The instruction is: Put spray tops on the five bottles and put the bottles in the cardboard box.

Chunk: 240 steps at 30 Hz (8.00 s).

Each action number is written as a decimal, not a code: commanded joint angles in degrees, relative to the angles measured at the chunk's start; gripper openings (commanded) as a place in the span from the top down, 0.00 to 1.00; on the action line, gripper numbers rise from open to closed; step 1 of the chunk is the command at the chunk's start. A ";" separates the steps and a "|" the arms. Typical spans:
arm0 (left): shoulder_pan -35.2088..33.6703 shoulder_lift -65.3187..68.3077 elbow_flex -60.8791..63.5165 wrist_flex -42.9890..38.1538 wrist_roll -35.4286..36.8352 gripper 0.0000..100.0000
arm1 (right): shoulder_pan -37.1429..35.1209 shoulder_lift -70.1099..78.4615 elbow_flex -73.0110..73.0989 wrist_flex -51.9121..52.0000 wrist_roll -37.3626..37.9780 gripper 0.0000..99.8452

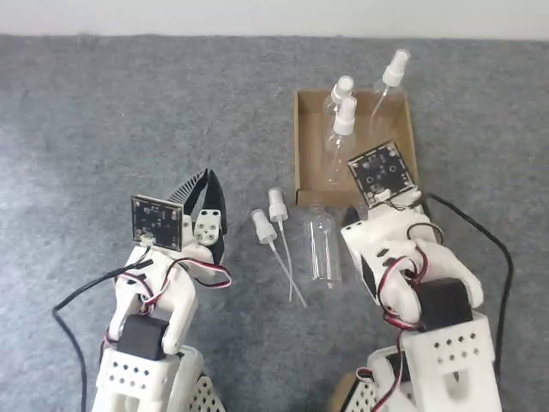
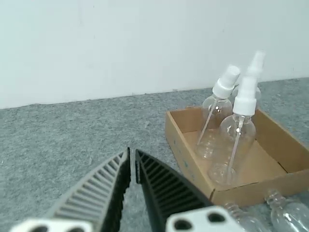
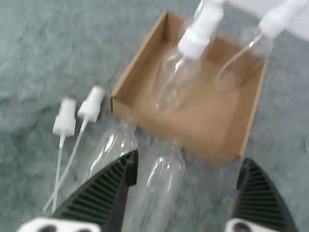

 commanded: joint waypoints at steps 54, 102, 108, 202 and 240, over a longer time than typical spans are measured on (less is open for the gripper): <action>-1.58 66.37 -57.19 38.86 -3.96 0.97 | 51.30 51.47 -8.97 -8.92 42.02 0.99; 3.60 92.04 -51.21 20.84 11.69 0.74 | 57.63 56.84 -8.97 -15.43 46.15 0.99; 0.26 96.79 -55.52 25.76 8.35 0.81 | 57.63 56.84 -8.97 -15.43 46.24 0.99; -5.63 61.45 -57.10 47.21 -6.15 0.99 | 57.45 53.93 -9.67 -14.90 42.73 0.72; -5.45 67.60 -44.09 28.66 -2.11 0.99 | 54.64 70.11 -37.10 -2.33 41.41 0.70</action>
